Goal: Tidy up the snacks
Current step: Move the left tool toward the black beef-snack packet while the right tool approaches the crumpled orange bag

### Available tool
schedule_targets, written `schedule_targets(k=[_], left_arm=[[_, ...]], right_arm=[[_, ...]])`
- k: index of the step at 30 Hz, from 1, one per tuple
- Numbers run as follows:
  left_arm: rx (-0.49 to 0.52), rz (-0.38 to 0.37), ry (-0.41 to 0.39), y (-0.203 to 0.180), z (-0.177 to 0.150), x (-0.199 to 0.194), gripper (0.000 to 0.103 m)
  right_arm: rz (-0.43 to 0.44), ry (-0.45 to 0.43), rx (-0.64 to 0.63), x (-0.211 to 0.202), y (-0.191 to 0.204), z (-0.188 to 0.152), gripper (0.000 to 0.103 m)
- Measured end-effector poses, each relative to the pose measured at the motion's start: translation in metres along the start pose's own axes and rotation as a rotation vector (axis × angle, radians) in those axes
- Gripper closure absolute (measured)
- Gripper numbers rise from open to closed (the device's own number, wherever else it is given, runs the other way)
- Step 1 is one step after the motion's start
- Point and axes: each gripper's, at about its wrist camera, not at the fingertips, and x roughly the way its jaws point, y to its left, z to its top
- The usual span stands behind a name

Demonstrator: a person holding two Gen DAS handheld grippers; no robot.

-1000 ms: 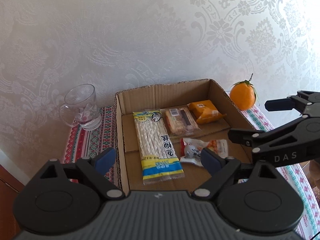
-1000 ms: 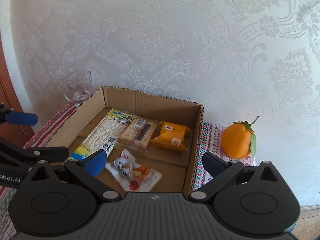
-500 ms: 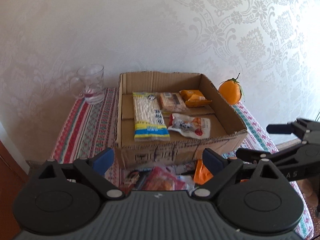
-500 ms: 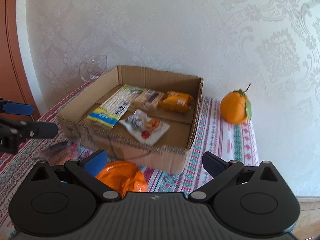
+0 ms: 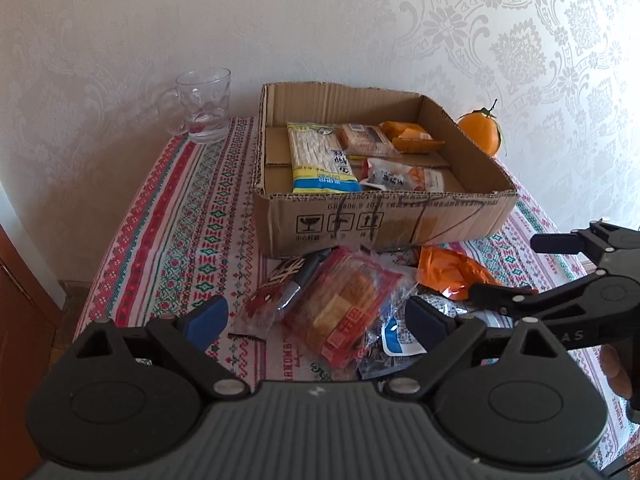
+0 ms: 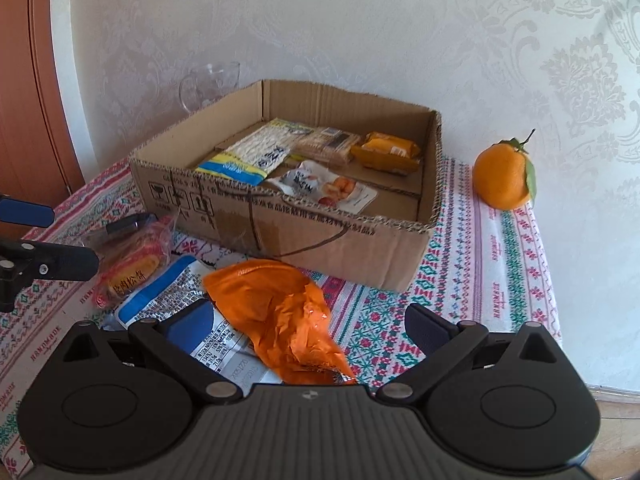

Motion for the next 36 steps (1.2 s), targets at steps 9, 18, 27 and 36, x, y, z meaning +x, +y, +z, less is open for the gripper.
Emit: schedule_targets(k=[9, 18, 27, 36], left_arm=[[-0.002, -0.015, 0.023, 0.003, 0.0, 0.011, 0.008], [0.01, -0.025, 0.05, 0.003, -0.001, 0.021, 0.008], [-0.011, -0.001, 0.038, 0.018, 0.005, 0.024, 0.008], [0.005, -0.055, 0.024, 0.007, 0.007, 0.029, 0.008]], right_arm=[[0.007, 0.035, 0.022, 0.024, -0.001, 0.001, 0.0], [-0.003, 0.061, 0.086, 0.031, -0.028, -0.007, 0.0], [-0.008, 0.073, 0.147, 0.028, -0.052, -0.018, 0.0], [0.001, 0.073, 0.105, 0.029, -0.043, -0.019, 0.0]])
